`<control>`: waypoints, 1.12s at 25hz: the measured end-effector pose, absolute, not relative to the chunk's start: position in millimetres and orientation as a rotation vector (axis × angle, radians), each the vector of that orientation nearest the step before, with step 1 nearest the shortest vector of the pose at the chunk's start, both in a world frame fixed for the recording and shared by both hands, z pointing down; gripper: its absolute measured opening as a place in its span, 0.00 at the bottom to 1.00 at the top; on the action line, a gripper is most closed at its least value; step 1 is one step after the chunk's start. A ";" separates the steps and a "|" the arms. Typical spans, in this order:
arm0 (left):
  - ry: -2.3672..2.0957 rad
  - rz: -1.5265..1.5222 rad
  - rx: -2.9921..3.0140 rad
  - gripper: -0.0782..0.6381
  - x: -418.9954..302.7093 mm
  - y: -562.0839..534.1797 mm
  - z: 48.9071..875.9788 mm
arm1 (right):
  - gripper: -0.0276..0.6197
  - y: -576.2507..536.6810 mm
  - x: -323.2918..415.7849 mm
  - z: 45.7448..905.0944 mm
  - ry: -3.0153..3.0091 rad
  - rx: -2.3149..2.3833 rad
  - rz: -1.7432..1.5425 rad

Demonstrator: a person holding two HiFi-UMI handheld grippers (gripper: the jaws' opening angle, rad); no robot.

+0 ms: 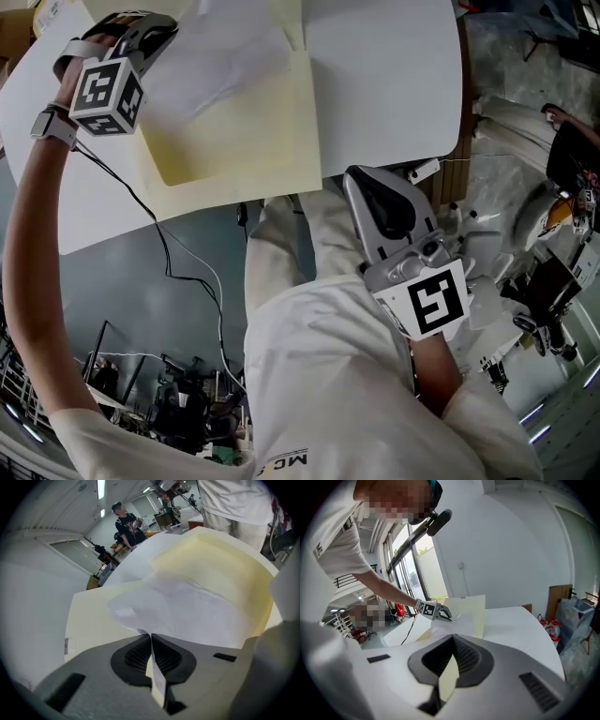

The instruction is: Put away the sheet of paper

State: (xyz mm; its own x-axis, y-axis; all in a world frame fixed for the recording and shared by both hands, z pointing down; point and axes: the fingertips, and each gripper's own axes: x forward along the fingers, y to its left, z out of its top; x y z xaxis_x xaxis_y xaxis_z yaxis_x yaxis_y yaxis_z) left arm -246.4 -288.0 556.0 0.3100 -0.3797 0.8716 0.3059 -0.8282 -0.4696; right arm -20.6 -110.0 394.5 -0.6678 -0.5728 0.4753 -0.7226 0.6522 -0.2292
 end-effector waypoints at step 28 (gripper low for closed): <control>-0.186 -1.520 -2.064 0.15 -177.8 -180.9 582.0 | 0.07 -78.8 -34.9 391.3 -2.539 0.991 0.583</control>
